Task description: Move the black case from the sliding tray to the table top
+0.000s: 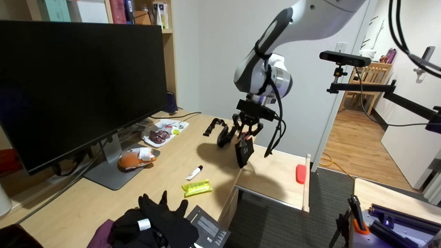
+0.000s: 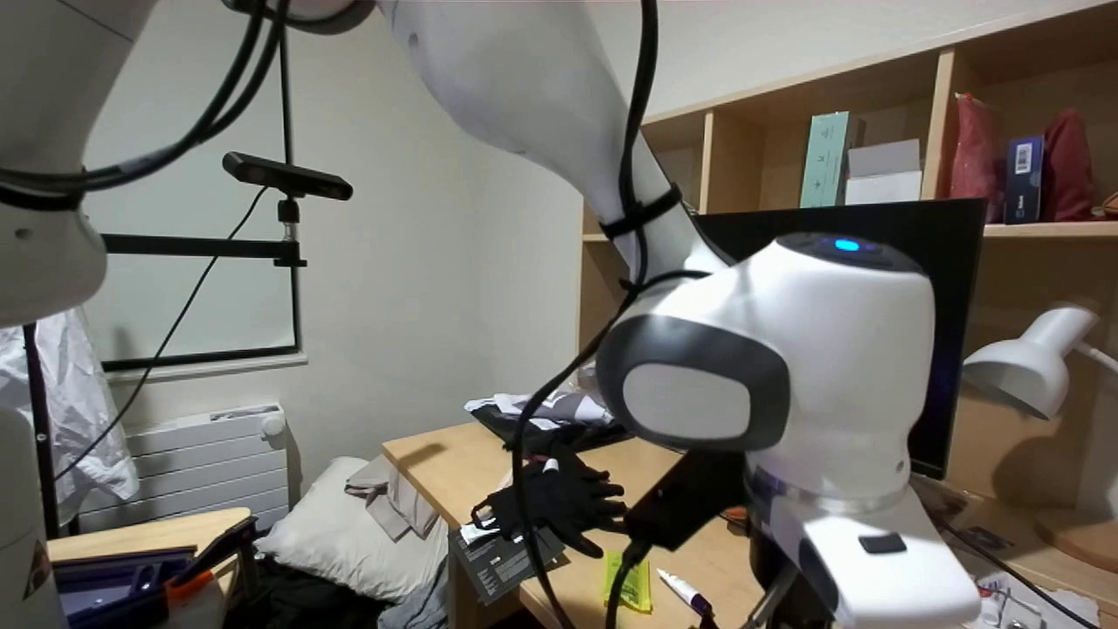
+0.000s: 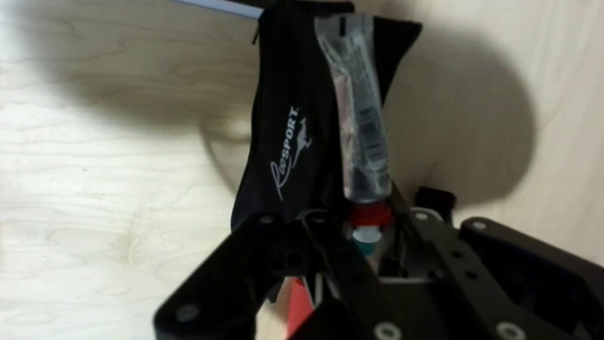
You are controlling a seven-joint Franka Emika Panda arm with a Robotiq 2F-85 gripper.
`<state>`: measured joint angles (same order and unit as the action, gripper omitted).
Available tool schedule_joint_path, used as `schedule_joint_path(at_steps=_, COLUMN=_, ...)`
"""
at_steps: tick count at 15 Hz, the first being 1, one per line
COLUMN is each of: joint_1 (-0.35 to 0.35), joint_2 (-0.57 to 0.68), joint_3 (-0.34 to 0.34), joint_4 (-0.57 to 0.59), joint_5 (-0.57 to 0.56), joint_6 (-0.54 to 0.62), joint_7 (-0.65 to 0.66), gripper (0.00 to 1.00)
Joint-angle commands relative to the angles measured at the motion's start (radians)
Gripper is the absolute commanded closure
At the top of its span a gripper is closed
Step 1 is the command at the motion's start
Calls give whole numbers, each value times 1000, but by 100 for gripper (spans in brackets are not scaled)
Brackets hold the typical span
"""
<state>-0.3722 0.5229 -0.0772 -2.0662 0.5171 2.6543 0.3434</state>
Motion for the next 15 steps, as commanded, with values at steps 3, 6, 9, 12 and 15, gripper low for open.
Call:
schedule_joint_path(at_steps=3, joint_1=75, joint_2=-126, joint_3=-3, joint_4=-31, joint_5=126, joint_6=3, joint_7=47, gripper=89)
schedule_joint_path(at_steps=6, joint_1=128, joint_2=-51, joint_3=-22, joint_4=26, joint_5=122, joint_6=53, joint_7=105, gripper=89)
schedule_joint_path(at_steps=9, joint_1=165, joint_2=31, joint_3=-37, joint_4=72, joint_5=104, joint_6=104, joint_7=157, gripper=89)
schedule_joint_path(at_steps=12, joint_1=228, joint_2=121, joint_3=-105, joint_4=125, joint_5=38, joint_6=103, joint_7=263, gripper=89)
schedule_joint_path(at_steps=15, joint_1=261, joint_2=191, joint_3=-146, joint_4=178, joint_5=-23, joint_6=100, joint_7=327, gripper=89)
